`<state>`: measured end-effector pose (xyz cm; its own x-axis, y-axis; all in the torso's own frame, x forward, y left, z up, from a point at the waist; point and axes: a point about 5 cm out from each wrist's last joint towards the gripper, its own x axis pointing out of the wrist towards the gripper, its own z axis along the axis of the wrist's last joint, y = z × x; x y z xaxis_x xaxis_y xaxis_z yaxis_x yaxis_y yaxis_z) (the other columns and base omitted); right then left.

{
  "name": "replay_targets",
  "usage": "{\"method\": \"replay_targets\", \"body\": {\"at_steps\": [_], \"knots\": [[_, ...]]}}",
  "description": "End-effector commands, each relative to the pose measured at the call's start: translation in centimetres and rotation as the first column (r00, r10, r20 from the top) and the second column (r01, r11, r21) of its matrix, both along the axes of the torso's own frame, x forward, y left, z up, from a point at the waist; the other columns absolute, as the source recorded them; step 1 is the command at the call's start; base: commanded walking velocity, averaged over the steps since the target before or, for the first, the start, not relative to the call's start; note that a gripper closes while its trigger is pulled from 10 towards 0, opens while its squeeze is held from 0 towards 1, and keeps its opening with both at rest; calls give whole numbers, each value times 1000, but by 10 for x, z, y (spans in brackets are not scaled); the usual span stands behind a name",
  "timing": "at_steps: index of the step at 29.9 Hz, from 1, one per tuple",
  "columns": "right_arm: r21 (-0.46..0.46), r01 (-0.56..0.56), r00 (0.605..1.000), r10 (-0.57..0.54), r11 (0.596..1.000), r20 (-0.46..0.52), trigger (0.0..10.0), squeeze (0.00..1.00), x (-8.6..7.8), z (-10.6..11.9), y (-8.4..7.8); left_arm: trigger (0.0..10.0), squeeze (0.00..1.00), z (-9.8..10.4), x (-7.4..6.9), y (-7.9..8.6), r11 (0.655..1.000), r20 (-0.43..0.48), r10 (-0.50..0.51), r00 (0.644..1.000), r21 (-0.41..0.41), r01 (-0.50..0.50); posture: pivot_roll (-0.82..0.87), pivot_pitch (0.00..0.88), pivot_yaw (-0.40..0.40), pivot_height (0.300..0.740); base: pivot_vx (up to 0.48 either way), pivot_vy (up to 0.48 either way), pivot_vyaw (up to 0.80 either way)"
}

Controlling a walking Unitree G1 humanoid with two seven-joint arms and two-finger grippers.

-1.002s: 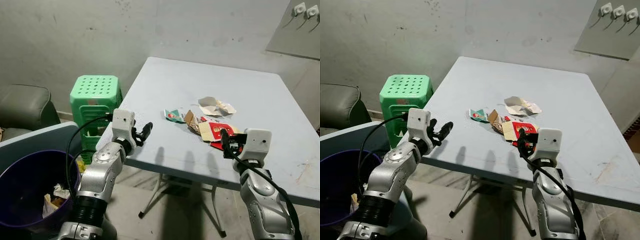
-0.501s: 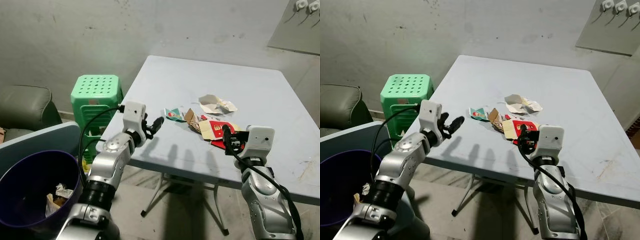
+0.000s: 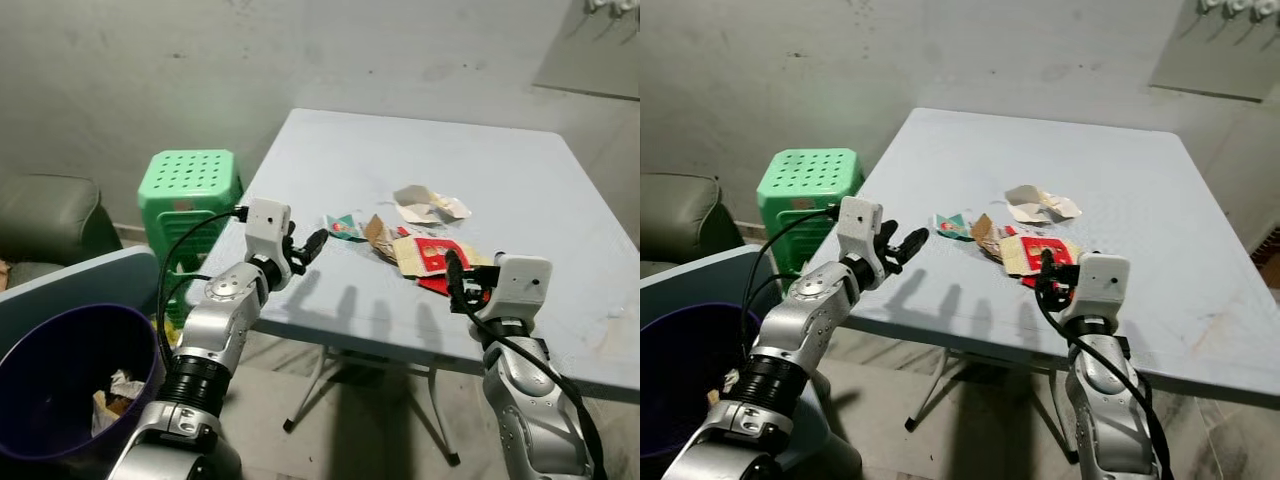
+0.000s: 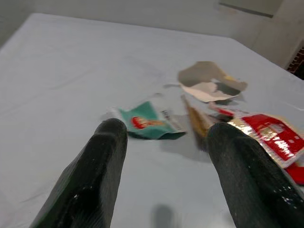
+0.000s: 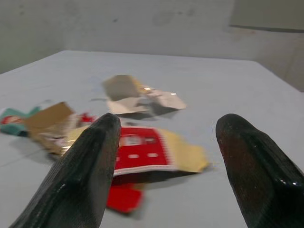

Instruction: Picking trash to rubbish bin

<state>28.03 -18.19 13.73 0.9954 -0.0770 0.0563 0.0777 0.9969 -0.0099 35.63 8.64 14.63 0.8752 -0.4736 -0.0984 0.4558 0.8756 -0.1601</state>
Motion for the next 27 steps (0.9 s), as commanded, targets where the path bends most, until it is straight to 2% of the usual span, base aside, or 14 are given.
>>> {"method": "replay_targets", "body": {"at_steps": [1,4,6,9,10,14,17,27], "knots": [[1,5,1000,-5,1000,16,10000,0,-1,4,-3,10000,0,5,1,-6,1000,17,-21,1000,-3,21,-170,66,-13,740,0,0,0],[2,1,1000,-1,1000,15,10000,0,-1,4,-3,10000,0,5,1,-6,1000,16,-2,1000,-17,2,-169,66,-15,740,0,0,0],[9,-1,1000,1,1000,10,10000,0,-2,3,-2,10000,0,2,4,-3,999,-22,50,999,4,-50,-168,66,-16,740,0,0,0],[11,-1,1000,1,1000,8,10000,0,-2,3,-2,10000,0,2,4,-3,999,-25,50,998,4,-50,-168,67,-17,740,0,0,0],[25,5,1000,-5,1000,-3,10000,0,-1,3,-1,10000,0,0,5,0,997,-58,79,995,-6,-79,-169,68,-17,740,0,0,0],[23,2,1000,-1,1000,-10,10000,0,-1,2,-1,10000,0,0,5,1,994,-90,91,992,-44,-96,-168,67,-18,740,0,0,0],[34,-6,1000,6,999,-27,10000,0,-1,1,0,10000,0,2,4,0,996,-59,66,996,-54,-69,-166,66,-18,740,0,0,0],[-40,-30,1000,30,999,4,10000,0,2,11,-8,10000,0,3,7,1,998,-79,17,997,-58,-21,-172,94,-22,740,0,0,0]]}}
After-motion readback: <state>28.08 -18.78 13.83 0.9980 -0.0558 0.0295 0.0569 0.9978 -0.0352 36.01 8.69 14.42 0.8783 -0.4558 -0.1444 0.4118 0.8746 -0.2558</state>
